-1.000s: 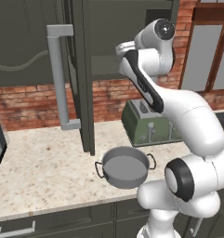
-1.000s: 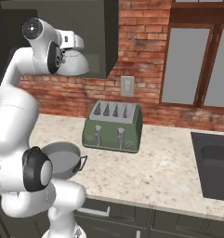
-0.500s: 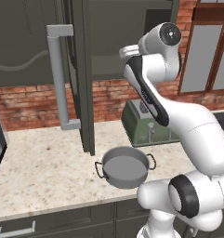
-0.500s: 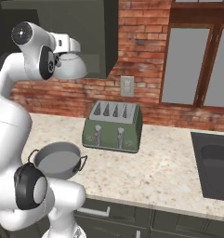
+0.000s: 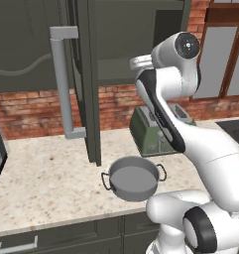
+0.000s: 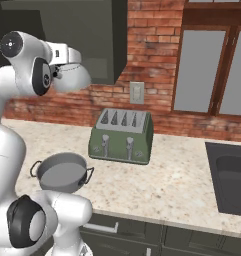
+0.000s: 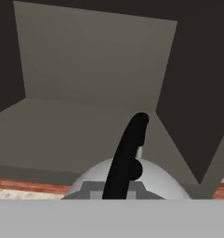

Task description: Pick the kettle from the cabinet and place it on a stove burner. Then pick the pot from the counter and place it on another stove burner. Finally, turn both burners on.

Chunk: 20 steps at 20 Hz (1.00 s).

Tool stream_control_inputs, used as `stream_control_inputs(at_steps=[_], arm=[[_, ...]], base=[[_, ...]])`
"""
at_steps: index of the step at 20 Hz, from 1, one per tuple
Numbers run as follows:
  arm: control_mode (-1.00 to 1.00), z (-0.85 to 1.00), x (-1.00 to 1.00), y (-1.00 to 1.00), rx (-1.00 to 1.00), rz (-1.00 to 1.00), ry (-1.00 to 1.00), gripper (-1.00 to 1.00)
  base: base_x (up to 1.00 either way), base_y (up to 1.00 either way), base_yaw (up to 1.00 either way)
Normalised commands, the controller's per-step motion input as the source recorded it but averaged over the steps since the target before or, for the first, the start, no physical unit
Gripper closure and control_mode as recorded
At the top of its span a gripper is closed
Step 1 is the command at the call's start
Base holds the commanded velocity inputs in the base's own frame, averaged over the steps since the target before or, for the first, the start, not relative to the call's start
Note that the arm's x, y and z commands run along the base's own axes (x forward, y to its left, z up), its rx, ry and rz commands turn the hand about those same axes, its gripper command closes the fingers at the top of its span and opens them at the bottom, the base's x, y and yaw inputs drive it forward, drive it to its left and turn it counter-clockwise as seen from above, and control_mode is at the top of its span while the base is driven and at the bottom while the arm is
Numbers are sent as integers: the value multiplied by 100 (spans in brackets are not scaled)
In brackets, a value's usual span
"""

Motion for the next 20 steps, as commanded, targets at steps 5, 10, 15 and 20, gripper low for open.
stream_control_inputs(at_steps=[5,10,15,20], arm=[[-100,-14,-41,4,0,-2,0,100],[-100,-15,-42,4,0,-1,0,100],[-100,-17,-43,4,0,-1,0,100],[-100,-18,-40,3,0,-1,0,100]], base=[[0,0,0],[0,0,0],[0,0,0],[0,0,0]])
